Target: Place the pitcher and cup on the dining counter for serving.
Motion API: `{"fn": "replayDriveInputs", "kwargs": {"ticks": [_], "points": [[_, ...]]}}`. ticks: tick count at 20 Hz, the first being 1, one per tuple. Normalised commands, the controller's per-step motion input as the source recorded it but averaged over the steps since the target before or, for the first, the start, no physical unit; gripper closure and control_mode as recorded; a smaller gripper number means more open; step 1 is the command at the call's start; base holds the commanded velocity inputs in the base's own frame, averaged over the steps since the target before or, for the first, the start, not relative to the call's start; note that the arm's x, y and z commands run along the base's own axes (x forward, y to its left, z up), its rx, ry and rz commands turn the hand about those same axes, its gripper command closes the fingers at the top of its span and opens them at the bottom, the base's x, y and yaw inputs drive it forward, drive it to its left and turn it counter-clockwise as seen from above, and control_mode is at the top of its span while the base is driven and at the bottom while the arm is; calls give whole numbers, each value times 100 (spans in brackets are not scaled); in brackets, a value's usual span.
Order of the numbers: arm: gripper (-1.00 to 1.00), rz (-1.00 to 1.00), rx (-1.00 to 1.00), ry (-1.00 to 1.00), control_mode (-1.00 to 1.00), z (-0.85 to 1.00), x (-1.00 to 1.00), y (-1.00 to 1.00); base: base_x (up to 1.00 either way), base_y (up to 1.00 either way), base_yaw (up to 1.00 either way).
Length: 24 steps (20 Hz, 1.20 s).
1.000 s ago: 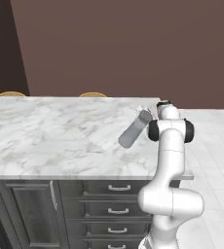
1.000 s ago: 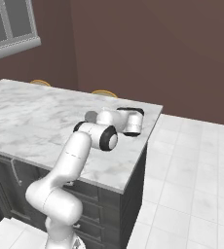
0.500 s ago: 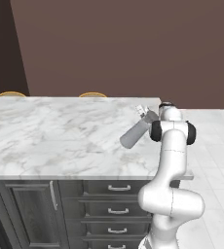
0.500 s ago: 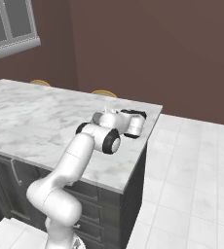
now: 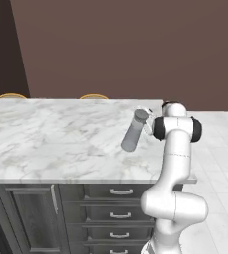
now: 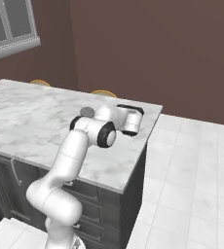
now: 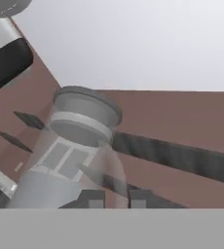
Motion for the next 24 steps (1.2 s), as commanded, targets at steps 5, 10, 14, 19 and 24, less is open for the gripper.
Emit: {"fn": "replayDriveInputs", "kwargs": {"ticks": [5, 10, 14, 19, 24], "points": [[100, 0, -6, 0, -100, -1, 0, 3, 0, 0, 0], [100, 0, -14, 0, -100, -25, 0, 3, 0, 0, 0], [100, 0, -12, 1, -100, -20, 6, 16, 0, 0, 0], [-100, 0, -6, 0, -100, -3, 2, 10, 0, 0, 0], [-100, -1, -3, 0, -100, 0, -3, -10, 0, 0, 0]]}}
